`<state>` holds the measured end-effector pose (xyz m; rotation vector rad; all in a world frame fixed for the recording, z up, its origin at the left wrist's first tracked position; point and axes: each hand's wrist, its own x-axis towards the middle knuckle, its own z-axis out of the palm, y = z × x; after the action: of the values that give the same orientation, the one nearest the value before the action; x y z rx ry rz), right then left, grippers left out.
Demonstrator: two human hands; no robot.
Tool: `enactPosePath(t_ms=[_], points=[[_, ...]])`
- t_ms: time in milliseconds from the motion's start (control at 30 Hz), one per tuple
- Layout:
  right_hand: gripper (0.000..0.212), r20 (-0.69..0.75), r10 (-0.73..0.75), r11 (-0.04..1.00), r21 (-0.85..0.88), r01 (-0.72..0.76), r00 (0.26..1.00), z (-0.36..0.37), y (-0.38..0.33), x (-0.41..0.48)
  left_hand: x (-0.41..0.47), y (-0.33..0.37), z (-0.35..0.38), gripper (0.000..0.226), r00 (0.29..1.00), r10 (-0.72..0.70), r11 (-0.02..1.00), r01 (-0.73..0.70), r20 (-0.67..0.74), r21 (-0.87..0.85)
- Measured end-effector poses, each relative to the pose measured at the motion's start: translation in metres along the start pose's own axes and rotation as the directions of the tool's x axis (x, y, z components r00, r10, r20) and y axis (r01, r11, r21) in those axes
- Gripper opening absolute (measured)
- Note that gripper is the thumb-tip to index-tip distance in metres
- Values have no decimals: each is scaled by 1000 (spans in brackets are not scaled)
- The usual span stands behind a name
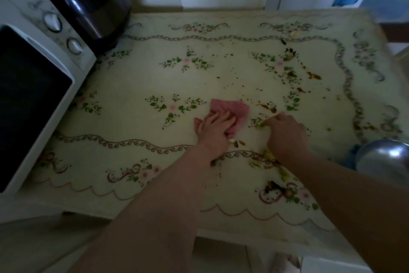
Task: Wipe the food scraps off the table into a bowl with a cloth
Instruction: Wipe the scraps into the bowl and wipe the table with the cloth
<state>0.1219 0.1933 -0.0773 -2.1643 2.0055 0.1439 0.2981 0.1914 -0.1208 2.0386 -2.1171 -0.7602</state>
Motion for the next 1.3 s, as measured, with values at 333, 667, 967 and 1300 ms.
enactPosePath(t_ms=[333, 667, 967, 1300], points=[[49, 54, -42, 999, 10, 42, 998, -8, 26, -23, -34, 40, -30, 37, 932, -303, 541, -2, -198, -841], [38, 121, 64, 984, -172, -43, 991, -11, 10, -23, -92, -73, -65, 53, 598, -784, 606, 684, -164, -405], [30, 196, -37, 980, -185, 74, 980, -10, 34, -18, -91, -45, -7, 60, 712, -676, 737, 649, -190, -190], [32, 284, -257, 939, -152, 308, 924, -18, 65, -20, -77, 37, 36, 53, 802, -540, 842, 518, -254, -152]])
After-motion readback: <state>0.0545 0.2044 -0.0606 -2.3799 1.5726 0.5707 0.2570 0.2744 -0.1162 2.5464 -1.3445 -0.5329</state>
